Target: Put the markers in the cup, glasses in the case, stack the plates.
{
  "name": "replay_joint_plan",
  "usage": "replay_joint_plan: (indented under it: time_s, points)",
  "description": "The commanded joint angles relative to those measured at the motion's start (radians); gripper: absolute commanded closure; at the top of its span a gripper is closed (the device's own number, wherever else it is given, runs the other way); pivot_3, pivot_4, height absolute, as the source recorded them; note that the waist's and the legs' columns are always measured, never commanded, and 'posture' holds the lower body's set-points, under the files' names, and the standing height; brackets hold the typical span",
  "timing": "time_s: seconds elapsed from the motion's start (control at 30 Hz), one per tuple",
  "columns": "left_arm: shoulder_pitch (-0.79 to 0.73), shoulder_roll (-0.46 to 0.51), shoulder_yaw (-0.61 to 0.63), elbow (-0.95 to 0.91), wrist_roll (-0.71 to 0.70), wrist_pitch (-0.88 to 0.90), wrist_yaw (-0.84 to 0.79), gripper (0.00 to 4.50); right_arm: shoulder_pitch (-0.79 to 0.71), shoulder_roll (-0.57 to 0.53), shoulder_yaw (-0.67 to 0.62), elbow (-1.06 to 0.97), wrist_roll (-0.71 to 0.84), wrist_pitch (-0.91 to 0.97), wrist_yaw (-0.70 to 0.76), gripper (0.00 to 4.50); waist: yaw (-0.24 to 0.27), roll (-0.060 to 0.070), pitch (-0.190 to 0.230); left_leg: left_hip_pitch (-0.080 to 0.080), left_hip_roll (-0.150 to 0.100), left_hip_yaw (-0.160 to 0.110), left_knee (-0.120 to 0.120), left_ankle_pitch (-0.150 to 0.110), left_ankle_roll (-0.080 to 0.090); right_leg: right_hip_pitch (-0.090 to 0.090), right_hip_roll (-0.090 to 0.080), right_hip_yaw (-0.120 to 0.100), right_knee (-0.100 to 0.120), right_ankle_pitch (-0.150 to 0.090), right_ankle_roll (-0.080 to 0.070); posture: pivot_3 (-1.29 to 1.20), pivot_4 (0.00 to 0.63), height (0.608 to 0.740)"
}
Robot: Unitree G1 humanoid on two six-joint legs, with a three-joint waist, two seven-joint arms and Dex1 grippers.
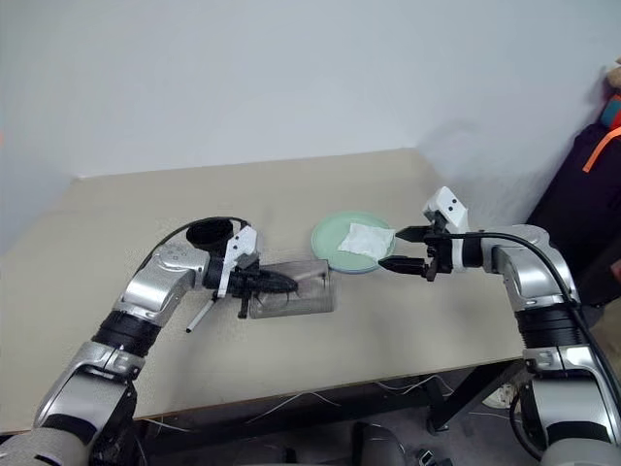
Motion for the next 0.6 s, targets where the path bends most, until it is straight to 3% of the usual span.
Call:
replay_joint_plan:
  time_s: [0.03,0.23,0.33,0.6]
  points:
    - [-0.045,-0.022,0.018,0.101,0.055,-0.126,0.04,4.46,-0.034,0.001,-0.014,-0.017,0.013,-0.014,-0.008,0.0,0.0,0.0,0.0,0.0,0.0,0.0,0.0,0.0,0.0,0.0,0.0,0.0,0.0,0.001,0.001,0.0,0.0,0.726]
    - [-0.053,-0.044,0.021,0.179,0.08,-0.206,0.027,4.46,-0.026,-0.002,-0.019,-0.026,0.017,-0.009,-0.011,0.0,0.0,0.0,0.0,0.0,-0.001,0.0,0.0,-0.002,0.002,-0.001,0.0,0.002,0.003,0.002,0.001,0.0,0.0,0.726]
    - [-0.025,-0.038,0.01,0.147,0.073,-0.184,-0.021,4.46,-0.027,-0.002,-0.021,-0.026,0.018,-0.008,-0.014,0.0,0.0,-0.001,0.0,0.002,-0.004,-0.001,0.0,-0.003,0.003,-0.001,0.0,0.007,0.013,0.002,0.001,0.0,0.0,0.726]
    - [0.048,0.008,-0.024,0.033,0.072,-0.08,-0.138,4.46,-0.03,-0.001,-0.017,-0.027,0.018,-0.008,-0.016,0.0,-0.001,-0.001,0.0,0.003,-0.007,-0.003,0.0,-0.005,0.002,-0.001,0.0,0.012,0.013,0.002,0.001,0.0,0.0,0.726]
